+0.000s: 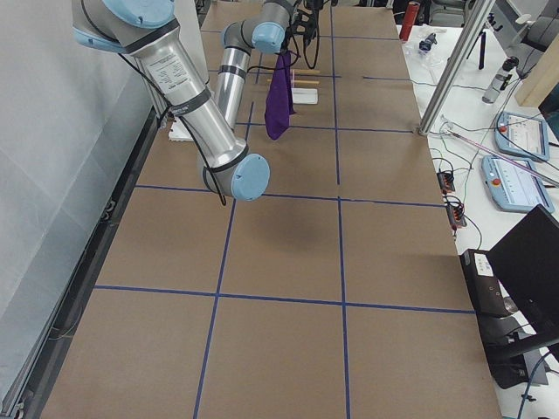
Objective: Hang towel on rack
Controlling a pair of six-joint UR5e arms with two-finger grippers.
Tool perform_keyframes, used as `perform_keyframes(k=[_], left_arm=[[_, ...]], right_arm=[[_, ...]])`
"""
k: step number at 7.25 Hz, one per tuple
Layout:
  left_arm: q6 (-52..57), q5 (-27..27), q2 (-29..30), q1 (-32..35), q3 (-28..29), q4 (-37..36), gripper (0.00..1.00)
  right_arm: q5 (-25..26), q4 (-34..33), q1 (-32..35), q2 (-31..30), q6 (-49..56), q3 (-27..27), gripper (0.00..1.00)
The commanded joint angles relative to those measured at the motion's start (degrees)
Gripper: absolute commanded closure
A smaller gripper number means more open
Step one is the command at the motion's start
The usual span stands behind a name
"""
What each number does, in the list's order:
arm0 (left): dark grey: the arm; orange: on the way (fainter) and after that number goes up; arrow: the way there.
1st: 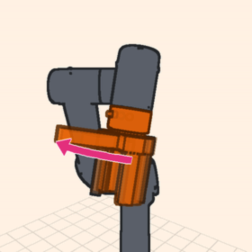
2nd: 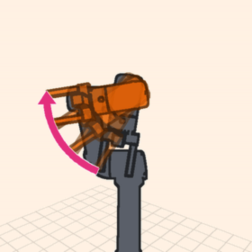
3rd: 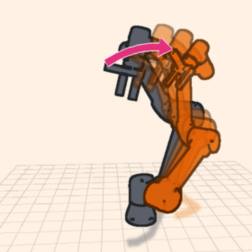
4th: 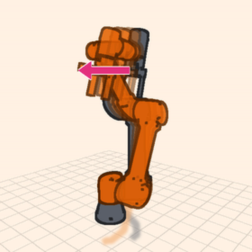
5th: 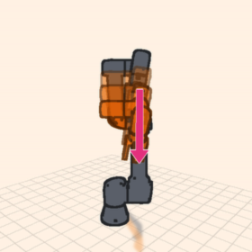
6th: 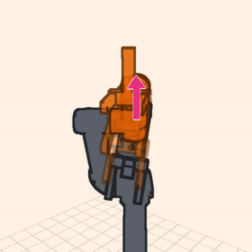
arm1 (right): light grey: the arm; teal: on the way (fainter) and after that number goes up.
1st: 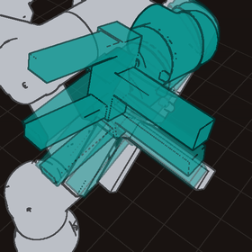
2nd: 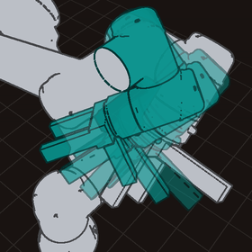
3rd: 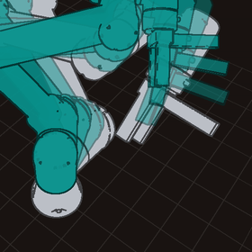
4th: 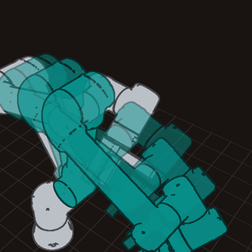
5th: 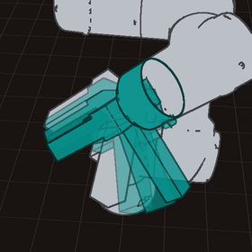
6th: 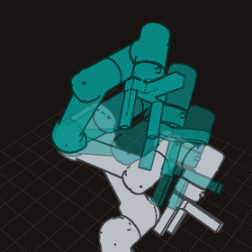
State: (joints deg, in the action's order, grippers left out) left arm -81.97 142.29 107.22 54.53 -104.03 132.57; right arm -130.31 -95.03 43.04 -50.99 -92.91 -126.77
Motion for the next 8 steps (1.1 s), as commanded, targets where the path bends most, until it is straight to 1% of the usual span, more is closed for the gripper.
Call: perform_keyframes(k=[1, 2, 3, 4, 6, 8], left_arm=[[-17.4, -2.9, 8.4, -6.4, 1.0, -5.1, 0.02], [-20.1, -3.2, 12.8, -7.2, 0.9, -11.7, 0.01], [-23.0, -6.9, 17.3, -9.4, 1.0, -17.9, 0.01], [-25.9, -10.1, 20.7, -12.8, 1.6, -21.9, 0.01], [-29.1, -10.8, 24.8, -13.9, 5.7, -22.1, 0.01], [-29.1, -10.6, 24.9, -14.2, 6.0, -22.2, 0.01]], right_arm=[[0.5, 1.2, -0.6, 2.7, 2.0, 1.9, 1.0], [0.5, 1.7, -0.6, 3.1, 7.2, 2.5, 1.0], [0.5, 3.0, -0.6, 3.7, 10.7, 3.3, 1.0], [1.5, 4.1, -0.6, 3.9, 14.3, 3.5, 1.0], [1.5, 4.1, -1.0, 4.1, 23.3, 3.7, 1.0], [1.2, 4.1, -1.0, 4.0, 29.7, 3.6, 1.0]])
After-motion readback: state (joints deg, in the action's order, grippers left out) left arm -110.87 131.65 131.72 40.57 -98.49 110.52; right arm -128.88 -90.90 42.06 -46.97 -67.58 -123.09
